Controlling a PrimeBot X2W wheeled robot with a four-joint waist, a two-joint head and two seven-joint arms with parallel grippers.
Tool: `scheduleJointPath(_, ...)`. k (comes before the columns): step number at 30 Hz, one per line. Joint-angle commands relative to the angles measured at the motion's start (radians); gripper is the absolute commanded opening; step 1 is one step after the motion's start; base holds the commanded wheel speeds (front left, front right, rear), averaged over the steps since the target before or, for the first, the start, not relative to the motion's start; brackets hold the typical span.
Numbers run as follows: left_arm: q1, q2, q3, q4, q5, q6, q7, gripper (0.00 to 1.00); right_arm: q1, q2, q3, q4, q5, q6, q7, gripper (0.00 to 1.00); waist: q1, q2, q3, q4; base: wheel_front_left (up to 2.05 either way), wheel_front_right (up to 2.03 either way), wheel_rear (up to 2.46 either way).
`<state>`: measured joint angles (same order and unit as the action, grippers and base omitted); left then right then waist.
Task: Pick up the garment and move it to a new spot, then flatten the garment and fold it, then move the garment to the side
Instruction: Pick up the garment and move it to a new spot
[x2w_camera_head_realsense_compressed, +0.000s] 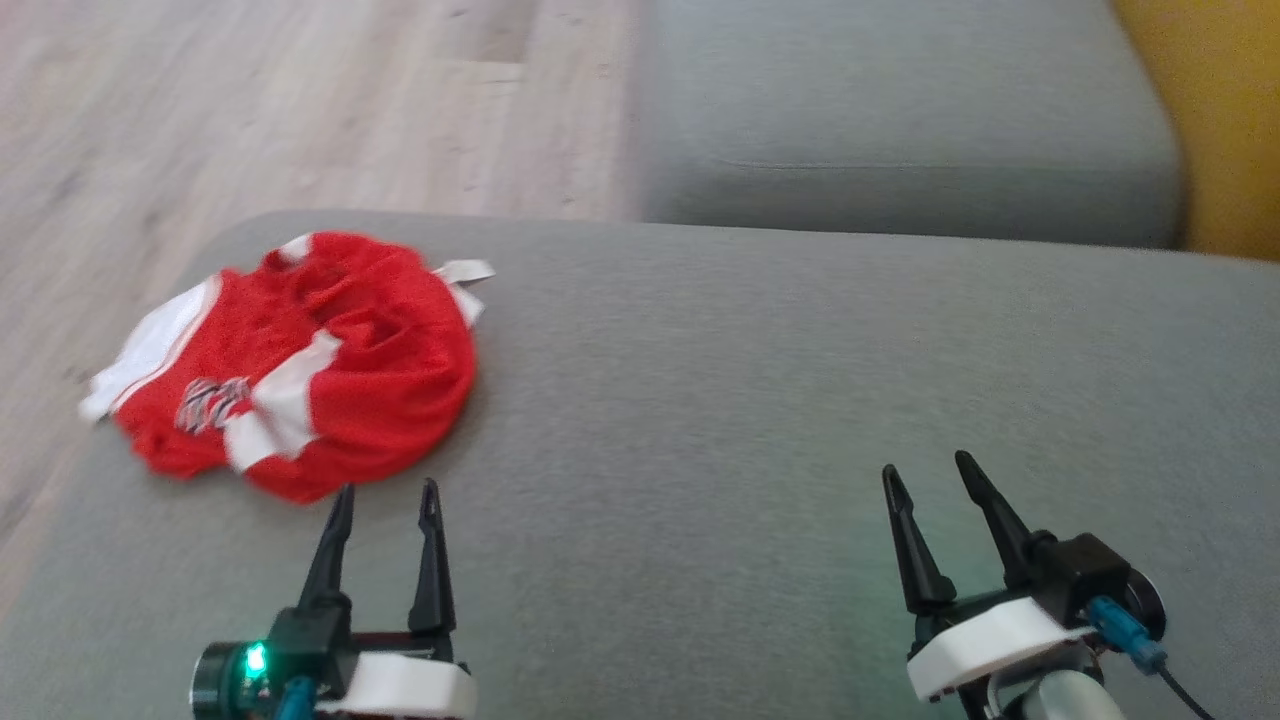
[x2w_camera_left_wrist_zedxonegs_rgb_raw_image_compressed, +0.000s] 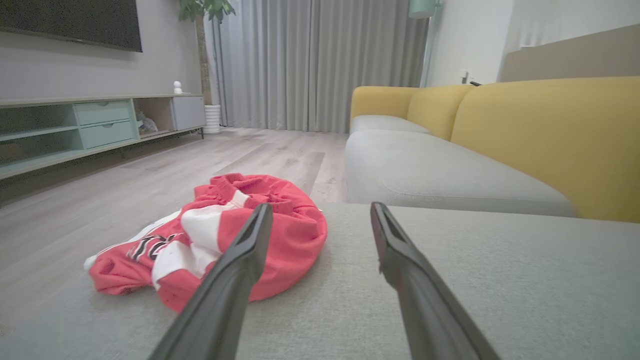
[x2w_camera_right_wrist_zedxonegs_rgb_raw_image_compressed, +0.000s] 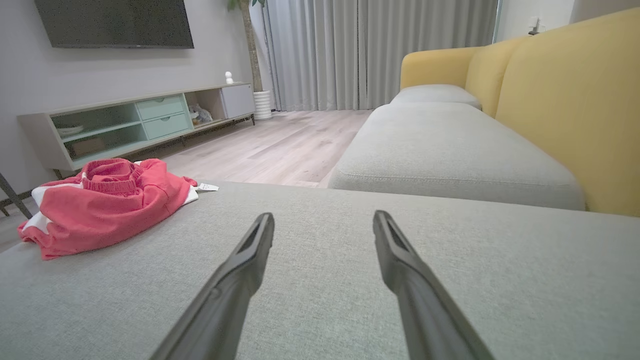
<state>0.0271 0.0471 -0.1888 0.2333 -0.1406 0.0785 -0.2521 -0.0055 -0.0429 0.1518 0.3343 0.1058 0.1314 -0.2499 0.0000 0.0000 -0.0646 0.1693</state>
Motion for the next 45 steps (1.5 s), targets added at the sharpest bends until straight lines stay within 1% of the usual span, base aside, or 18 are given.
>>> scheduleJointPath(1, -0.043, 0.003, 0.045, -0.035, 0.009, -0.002, -0.010, 1.00, -0.026, -0.007, 0.023, -0.035, 0.005, -0.001, -0.012, 1.00, 0.0000, 0.0000, 0.011, 0.074, 0.00, 0.00, 0.00)
scheduleJointPath(2, -0.043, 0.003, 0.051, -0.035, 0.010, -0.003, -0.010, 1.00, -0.026, -0.007, 0.023, -0.035, 0.005, -0.001, -0.012, 1.00, 0.0000, 0.0000, 0.013, 0.095, 0.00, 0.00, 0.00)
scheduleJointPath(3, -0.043, 0.003, 0.051, -0.035, 0.010, -0.003, -0.010, 1.00, -0.026, -0.007, 0.023, -0.035, 0.005, -0.001, -0.012, 1.00, 0.0000, 0.0000, 0.013, 0.095, 0.00, 0.00, 0.00)
scheduleJointPath(9, -0.038, 0.003, 0.082, -0.039, 0.012, -0.002, -0.010, 1.00, -0.033, -0.007, 0.012, -0.037, 0.001, -0.001, -0.012, 1.00, 0.0000, 0.0000, 0.026, 0.208, 0.00, 0.00, 0.00)
scheduleJointPath(14, -0.042, 0.003, 0.090, -0.049, 0.007, 0.001, -0.010, 1.00, -0.043, -0.007, -0.006, -0.037, 0.001, -0.001, -0.012, 1.00, 0.0000, 0.0000, 0.046, 0.287, 0.00, 0.00, 0.00)
scheduleJointPath(17, -0.041, 0.003, 0.093, -0.051, 0.004, 0.001, -0.010, 1.00, -0.048, -0.007, -0.012, -0.034, 0.002, -0.001, -0.012, 1.00, 0.0000, 0.0000, 0.061, 0.318, 0.00, 0.00, 0.00)
scheduleJointPath(21, -0.045, 0.003, 0.101, -0.063, 0.000, 0.006, -0.010, 1.00, -0.056, -0.007, -0.023, -0.036, -0.015, -0.001, -0.012, 1.00, 0.0000, 0.0000, 0.087, 0.336, 0.00, 0.00, 0.00)
scheduleJointPath(25, -0.078, 0.003, 0.111, -0.094, 0.025, 0.013, -0.010, 1.00, -0.071, -0.007, -0.032, -0.041, -0.051, -0.001, -0.012, 1.00, 0.0000, 0.0000, 0.132, 0.327, 0.00, 0.00, 0.00)
scheduleJointPath(28, -0.151, 0.003, 0.138, -0.136, 0.037, 0.011, -0.010, 1.00, -0.103, -0.014, -0.042, -0.050, -0.091, -0.001, -0.012, 1.00, 0.0000, 0.0000, 0.196, 0.303, 0.00, 0.00, 0.00)
scheduleJointPath(31, -0.265, 0.018, 0.147, -0.131, 0.058, -0.030, -0.010, 1.00, -0.132, -0.044, -0.049, -0.065, -0.114, -0.001, -0.012, 1.00, 0.0000, 0.0000, 0.256, 0.282, 0.00, 0.00, 0.00)
scheduleJointPath(34, -0.421, 0.048, 0.155, -0.087, 0.075, -0.068, -0.010, 1.00, -0.159, -0.086, -0.050, -0.079, -0.128, -0.001, -0.012, 1.00, 0.0000, 0.0000, 0.319, 0.260, 0.00, 0.00, 0.00)
scheduleJointPath(37, -0.589, 0.075, 0.147, 0.015, 0.082, -0.113, -0.010, 1.00, -0.175, -0.128, -0.041, -0.086, -0.135, -0.001, -0.012, 1.00, 0.0000, 0.0000, 0.365, 0.237, 0.00, 0.00, 0.00)
scheduleJointPath(40, -0.754, 0.102, 0.125, 0.182, 0.091, -0.147, -0.006, 1.00, -0.196, -0.163, -0.029, -0.094, -0.139, -0.001, -0.012, 1.00, 0.0000, 0.0000, 0.409, 0.209, 0.00, 0.00, 0.00)
scheduleJointPath(43, -0.898, 0.119, 0.107, 0.353, 0.076, -0.176, 0.059, 1.00, -0.220, -0.189, -0.019, -0.106, -0.142, -0.001, -0.012, 1.00, 0.0000, 0.0000, 0.452, 0.177, 0.00, 0.00, 0.00)
scheduleJointPath(45, -0.968, 0.134, 0.098, 0.466, 0.064, -0.188, 0.122, 1.00, -0.233, -0.200, -0.012, -0.111, -0.143, -0.001, -0.012, 1.00, 0.0000, 0.0000, 0.475, 0.154, 0.00, 0.00, 0.00)
